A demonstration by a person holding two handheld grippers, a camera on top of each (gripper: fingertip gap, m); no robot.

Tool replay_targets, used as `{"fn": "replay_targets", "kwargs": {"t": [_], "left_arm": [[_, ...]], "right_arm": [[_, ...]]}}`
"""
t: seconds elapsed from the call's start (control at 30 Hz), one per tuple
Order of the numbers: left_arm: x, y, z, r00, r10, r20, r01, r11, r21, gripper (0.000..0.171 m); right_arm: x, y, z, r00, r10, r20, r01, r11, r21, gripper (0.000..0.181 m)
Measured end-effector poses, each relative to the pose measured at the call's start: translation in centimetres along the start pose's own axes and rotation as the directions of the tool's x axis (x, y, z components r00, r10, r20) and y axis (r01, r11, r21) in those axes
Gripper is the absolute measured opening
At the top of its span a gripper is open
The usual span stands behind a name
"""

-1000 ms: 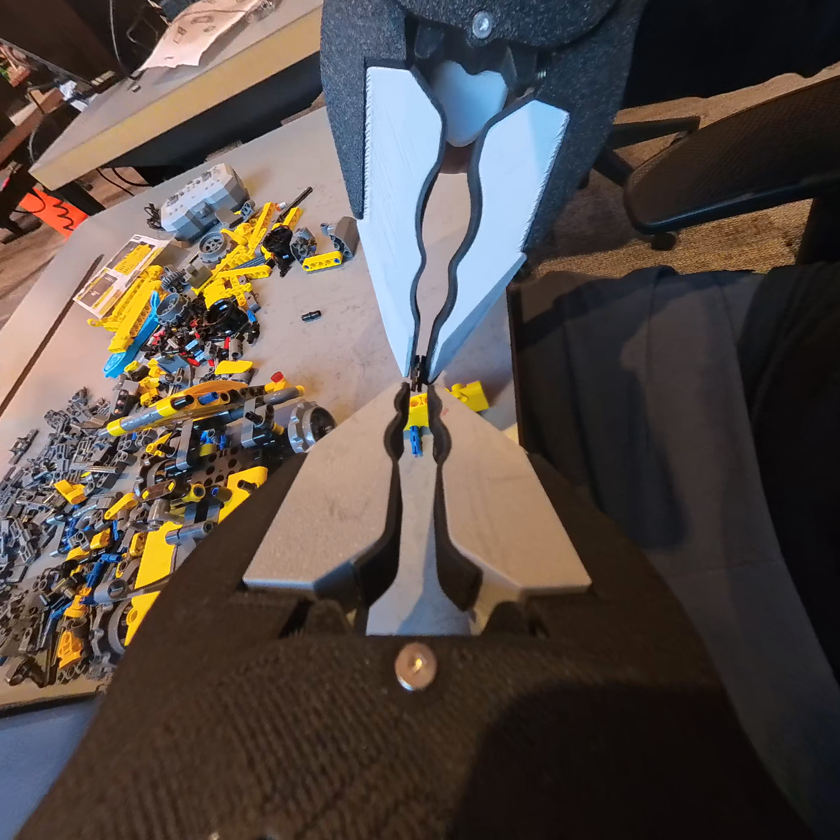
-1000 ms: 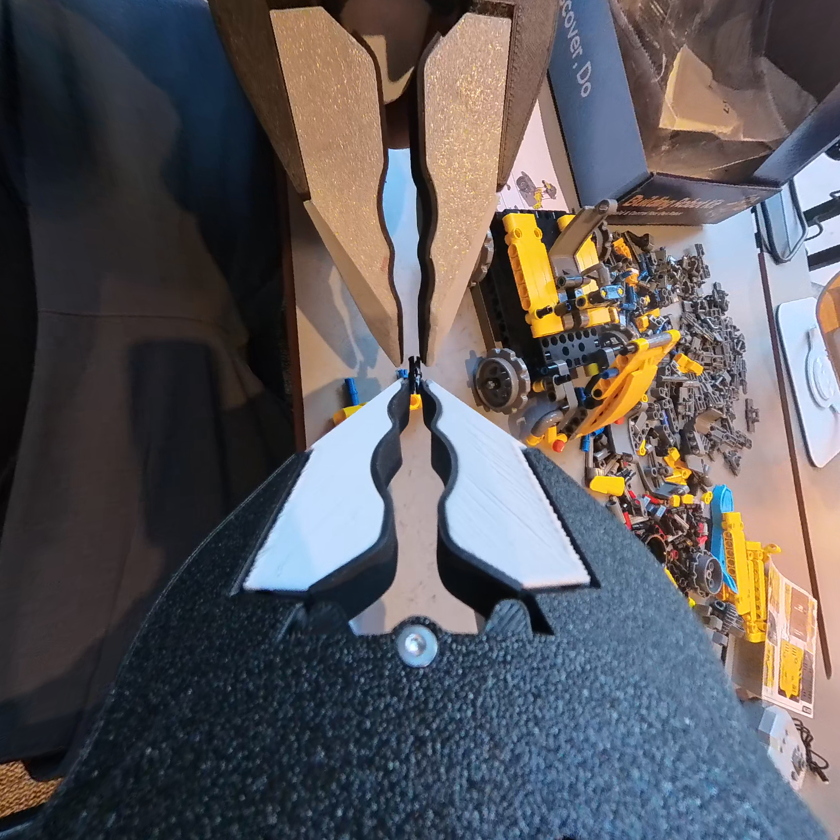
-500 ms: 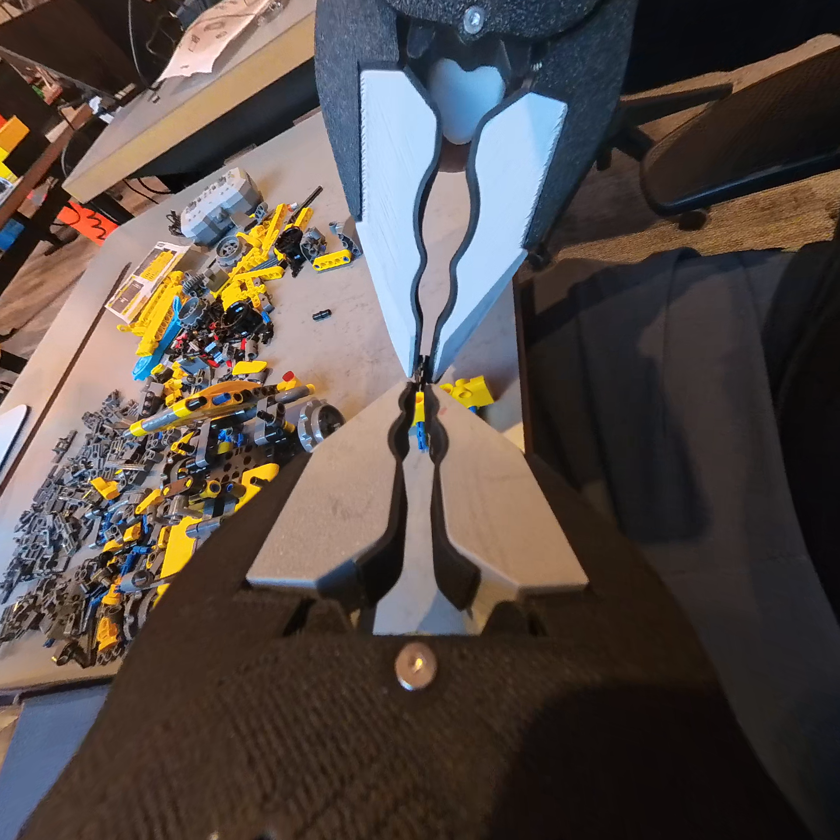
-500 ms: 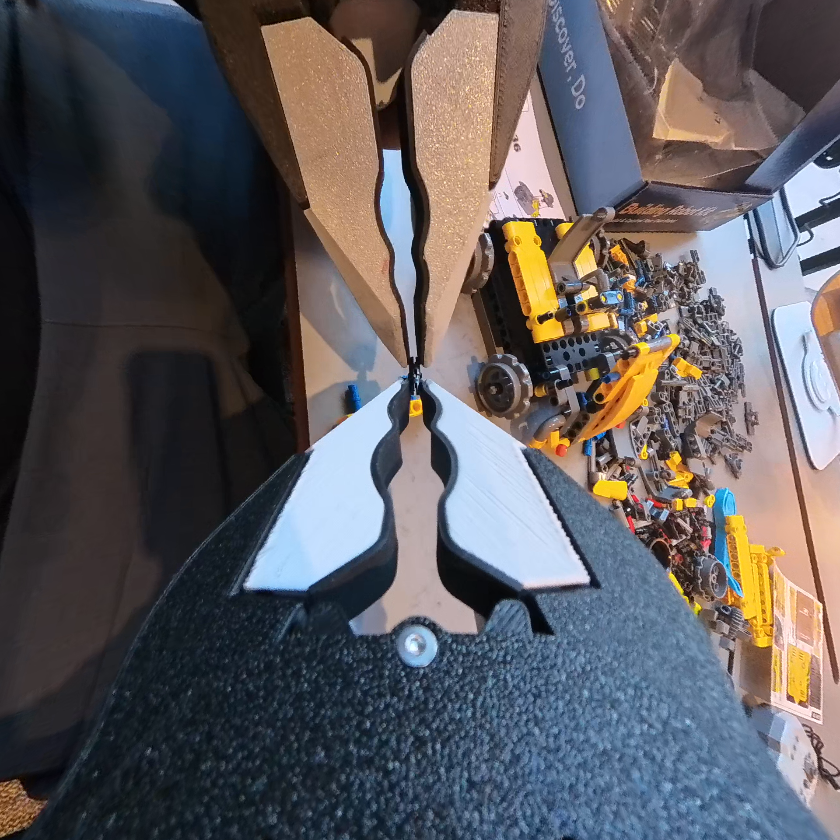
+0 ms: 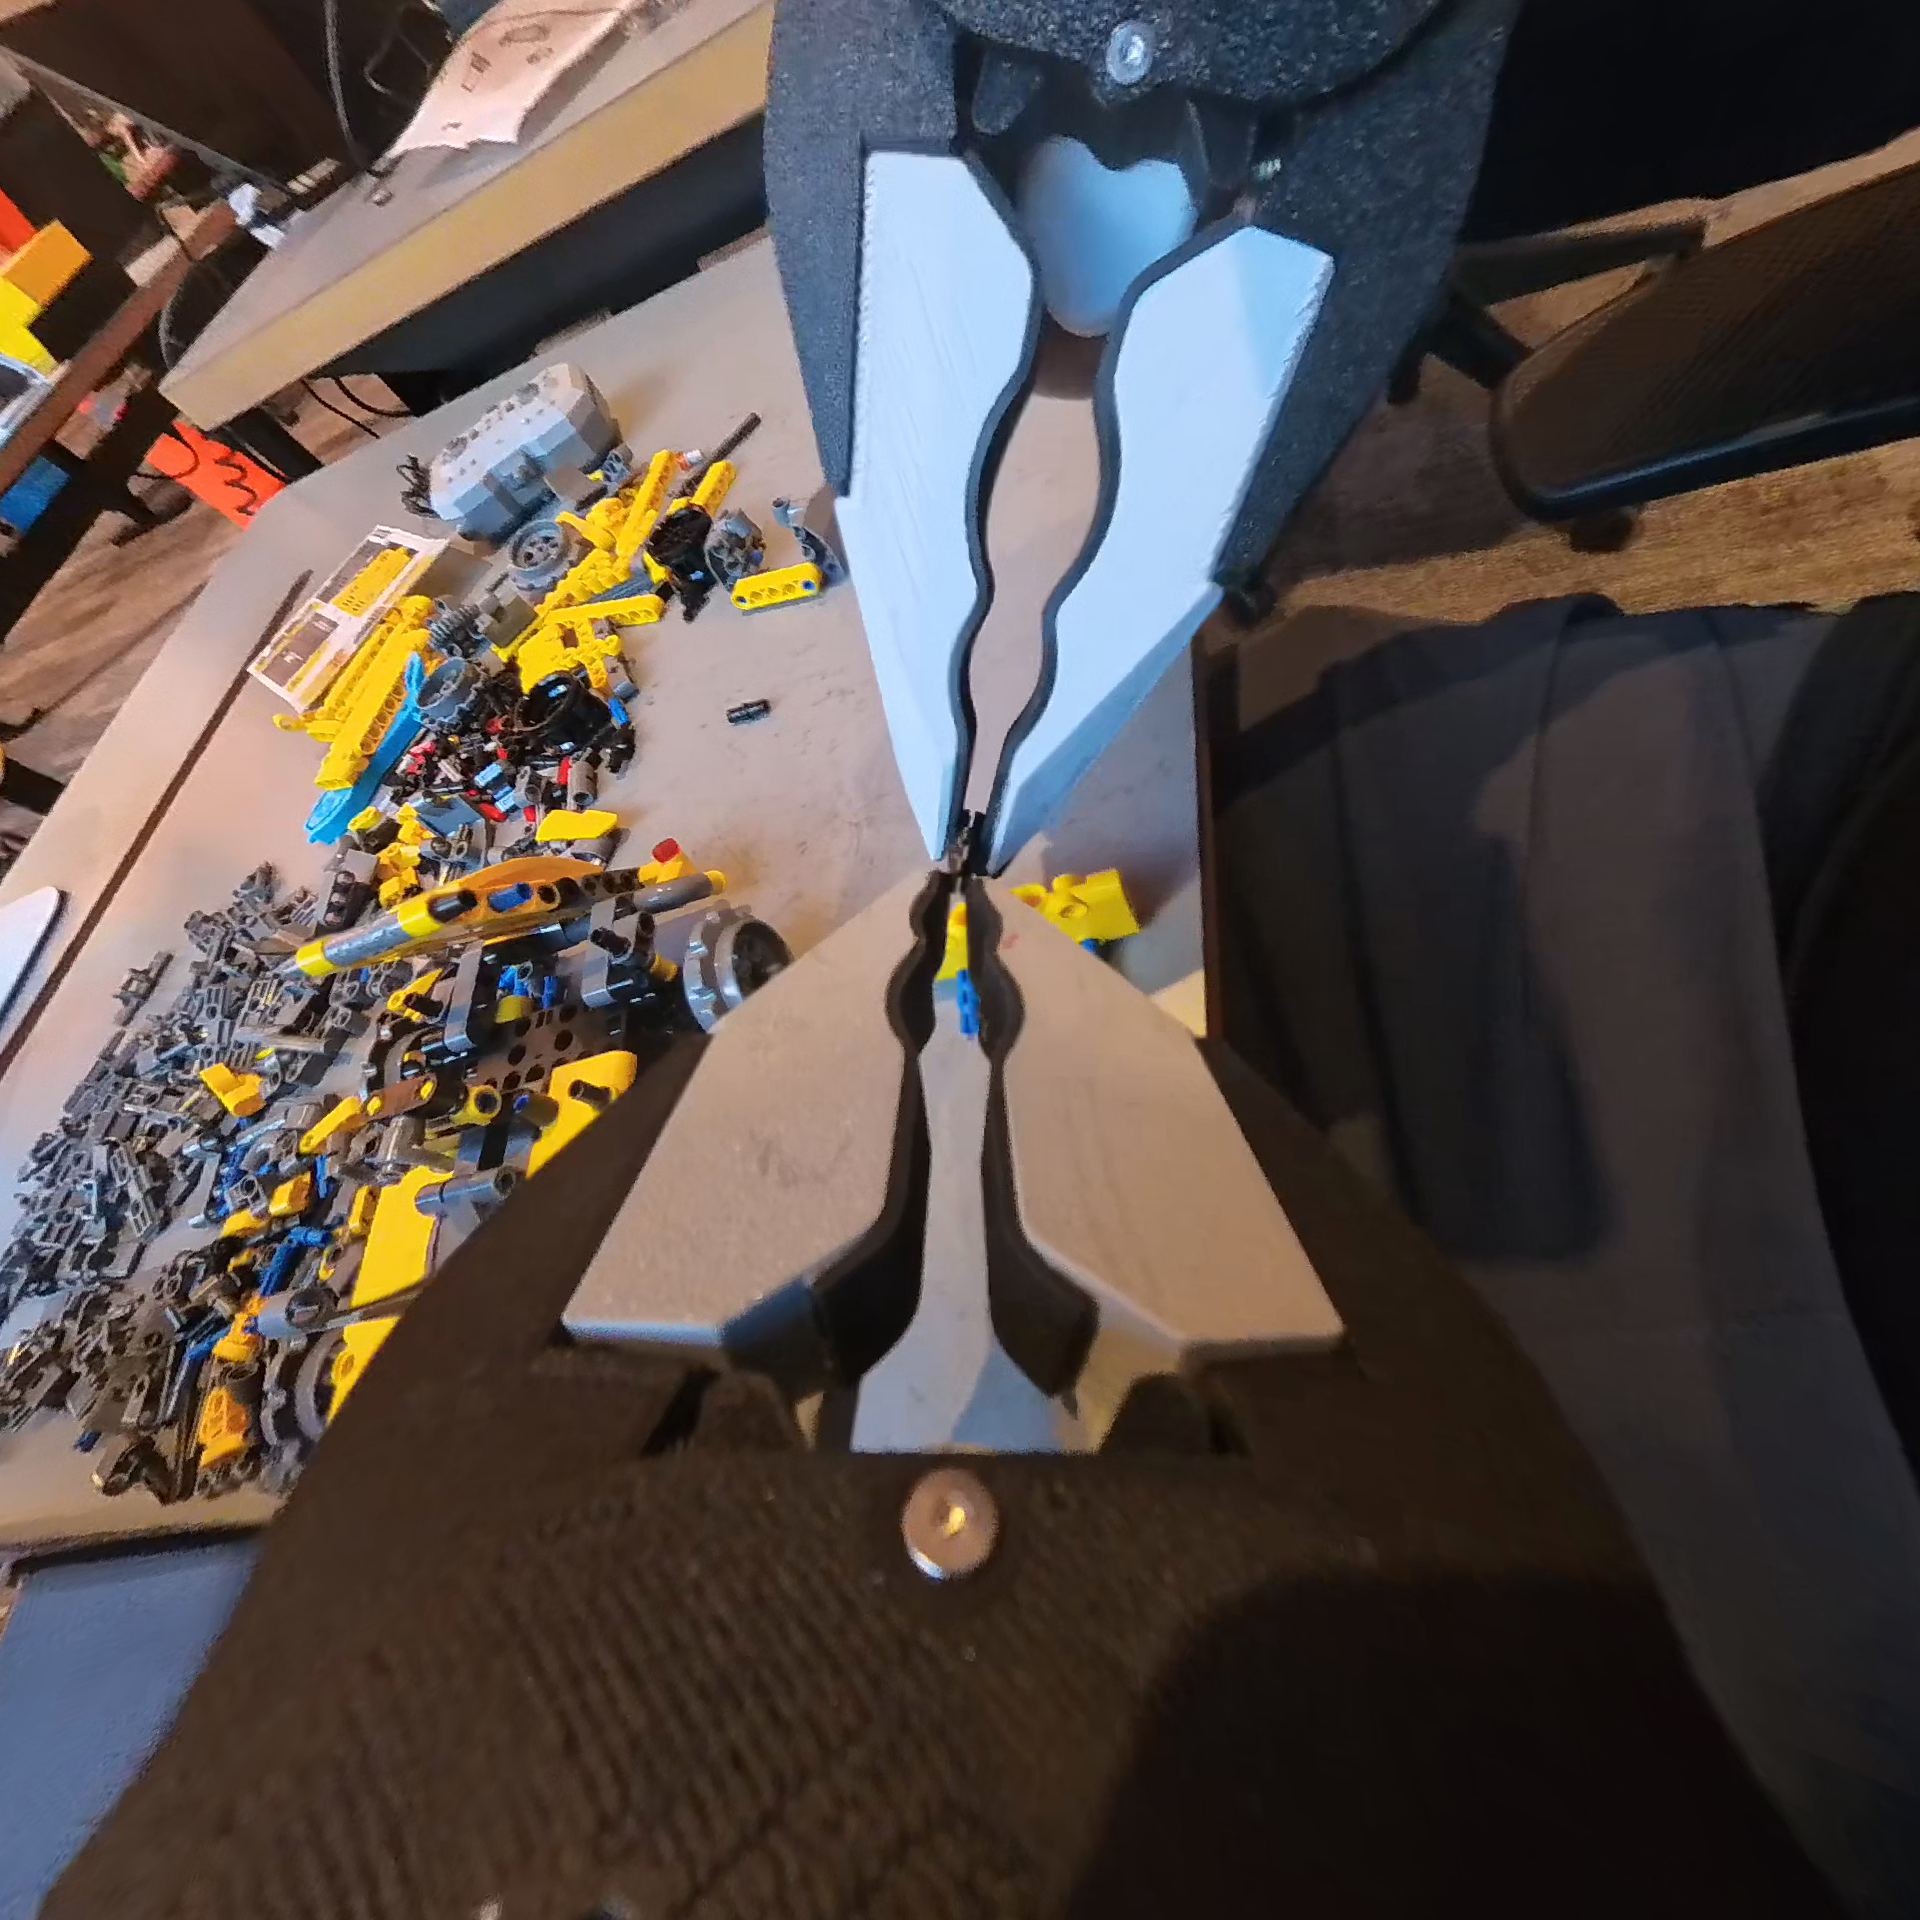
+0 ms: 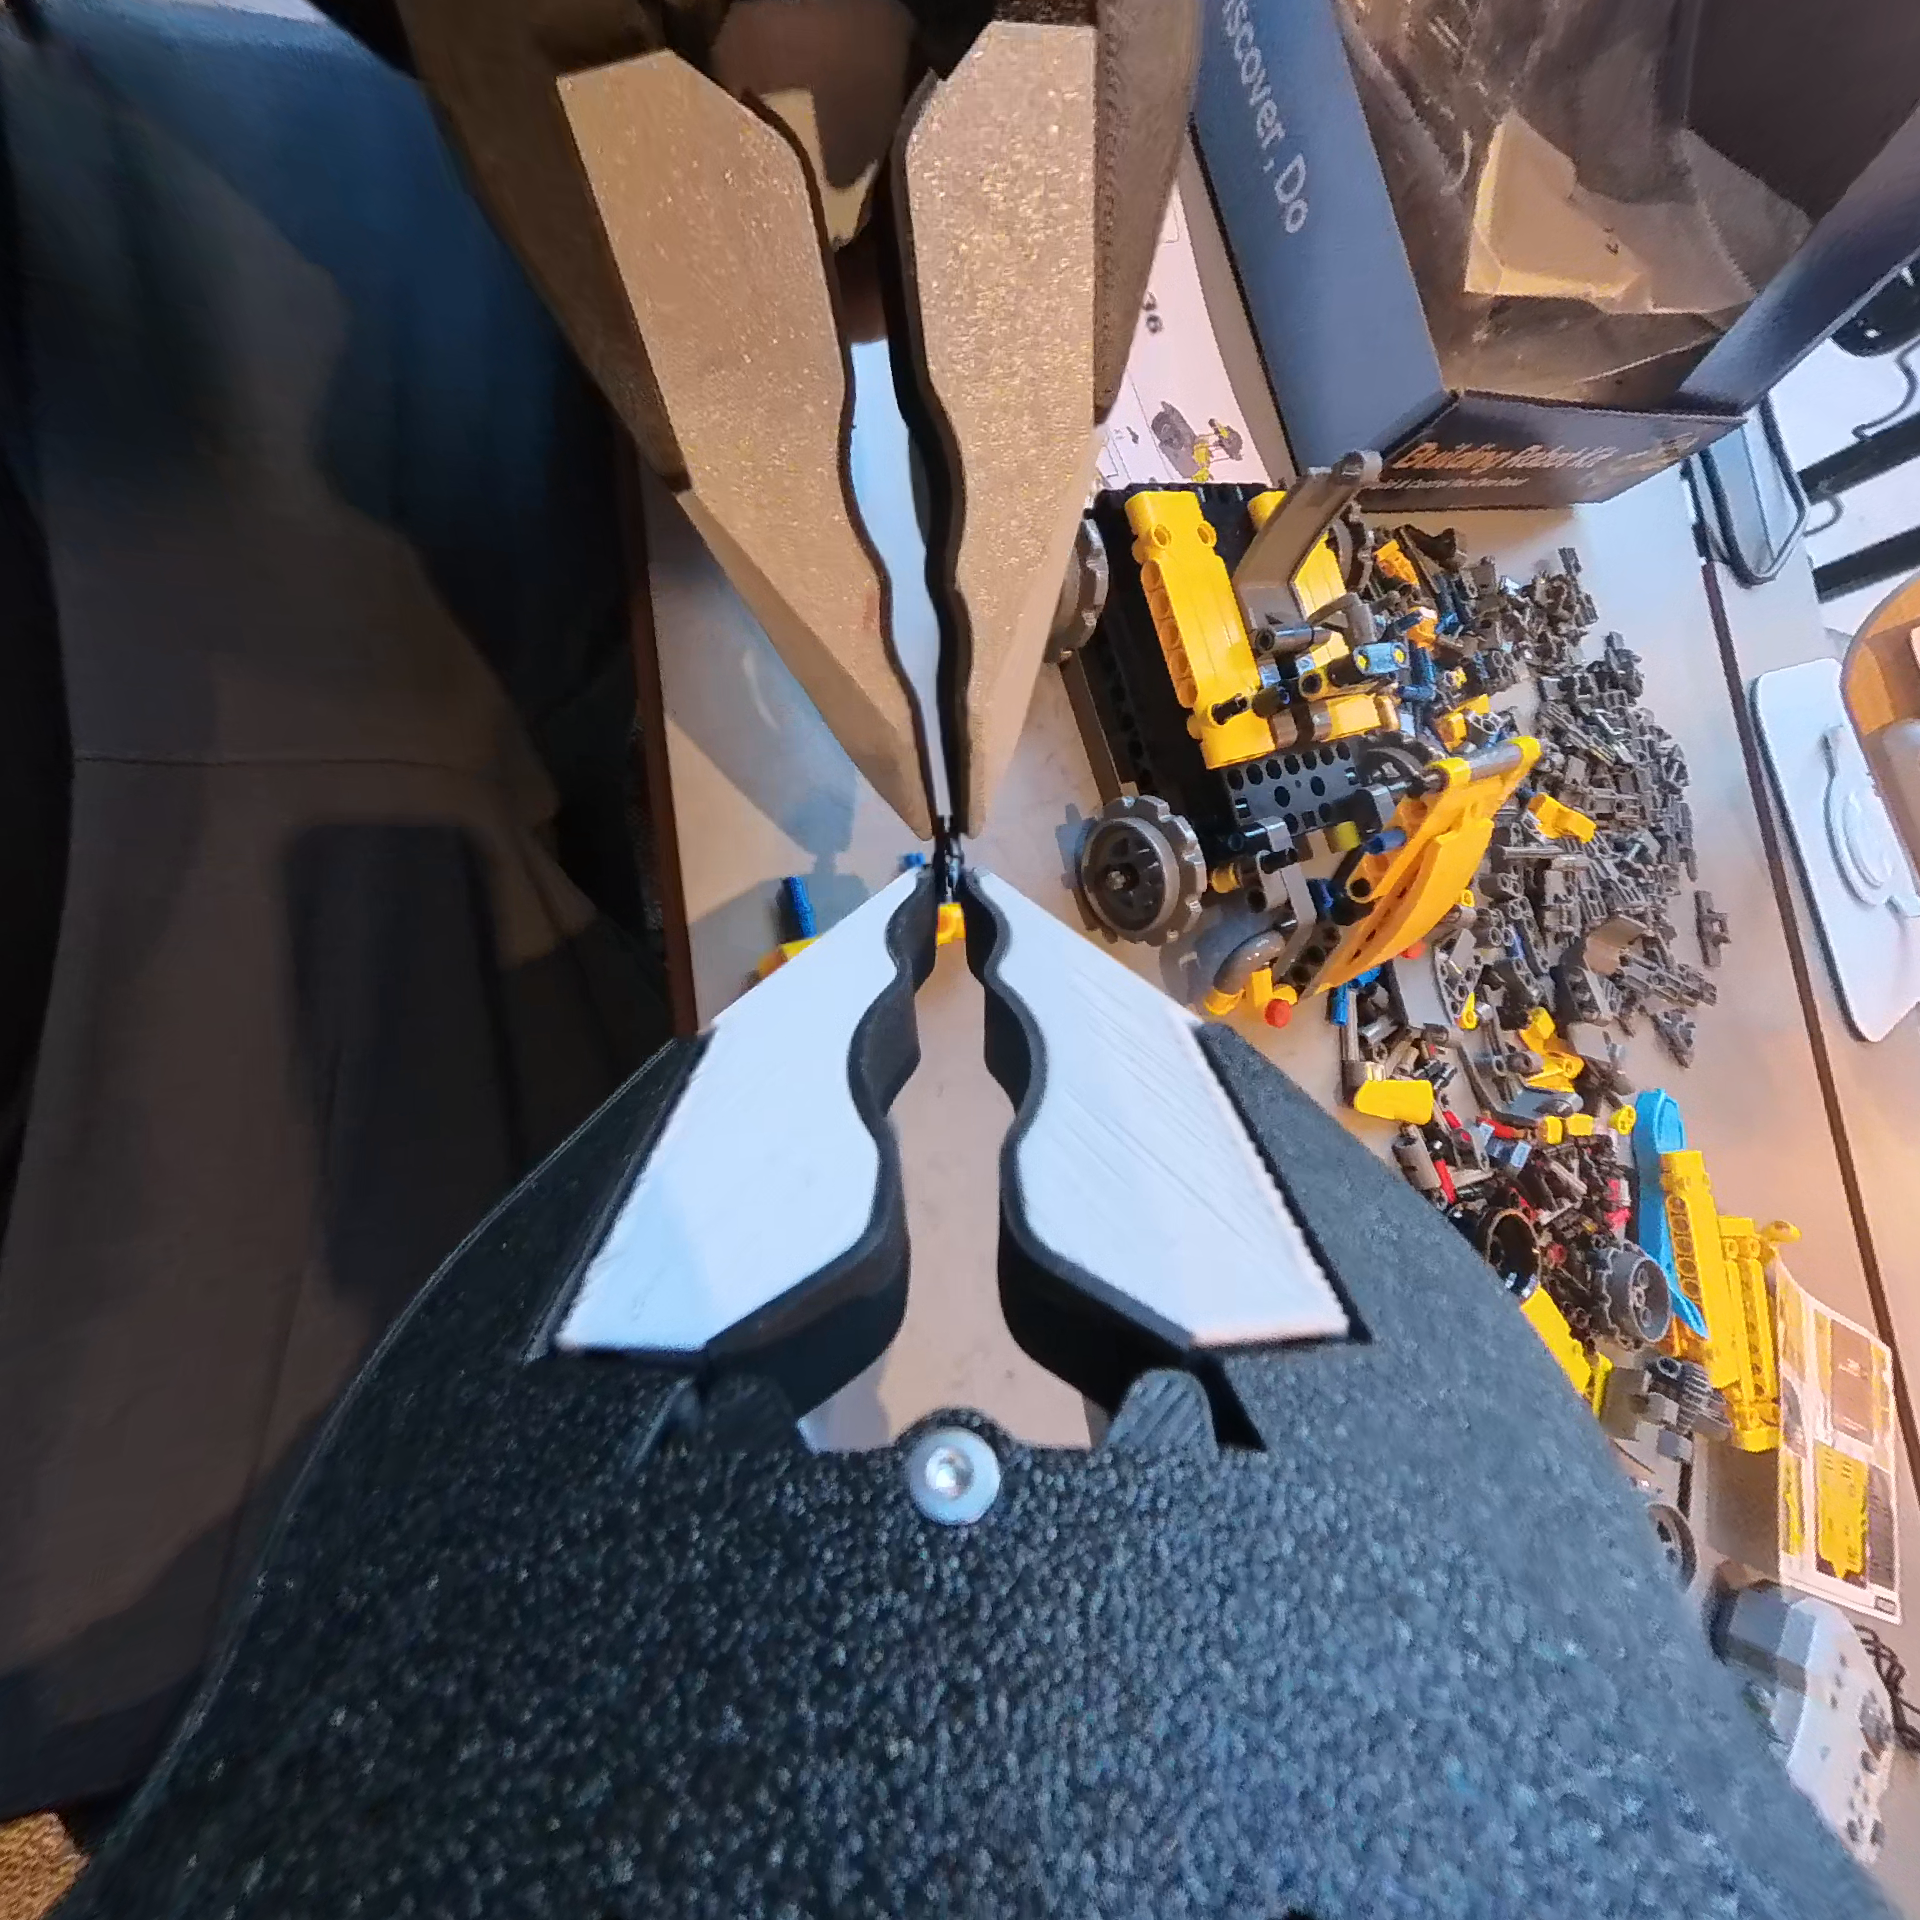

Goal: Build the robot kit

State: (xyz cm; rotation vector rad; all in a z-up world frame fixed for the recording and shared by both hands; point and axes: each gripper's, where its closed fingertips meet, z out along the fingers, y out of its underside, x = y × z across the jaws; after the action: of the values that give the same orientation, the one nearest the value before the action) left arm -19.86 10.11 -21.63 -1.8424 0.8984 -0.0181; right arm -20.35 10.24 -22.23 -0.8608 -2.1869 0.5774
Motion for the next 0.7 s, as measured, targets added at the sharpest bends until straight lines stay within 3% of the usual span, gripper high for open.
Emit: {"fn": "replay_targets", "kwargs": {"t": [0.03,0.27,0.43,0.7], "left_arm": [[0.0,0.0,0.1,1.000,-0.001,0.005,0.001,1.000,0.011,0.002],[-0.3,-0.3,0.1,1.000,-0.017,0.020,0.017,0.999,0.043,0.002],[-0.6,0.0,-0.1,0.997,-0.072,-0.005,0.072,0.997,0.041,0.016],[-0.6,-0.6,-0.7,0.999,-0.053,-0.003,0.053,0.997,0.060,0.012]], "right_arm": [[0.0,0.0,-0.1,1.000,0.006,0.002,-0.006,1.000,0.000,0.004],[0.3,0.0,-0.2,1.000,0.016,-0.008,-0.016,1.000,0.025,0.004],[1.0,-0.9,-0.6,1.000,0.014,-0.027,-0.013,0.999,0.052,0.005],[0.7,-1.5,-0.3,1.000,-0.013,-0.026,0.015,0.998,0.054,0.005]]}}
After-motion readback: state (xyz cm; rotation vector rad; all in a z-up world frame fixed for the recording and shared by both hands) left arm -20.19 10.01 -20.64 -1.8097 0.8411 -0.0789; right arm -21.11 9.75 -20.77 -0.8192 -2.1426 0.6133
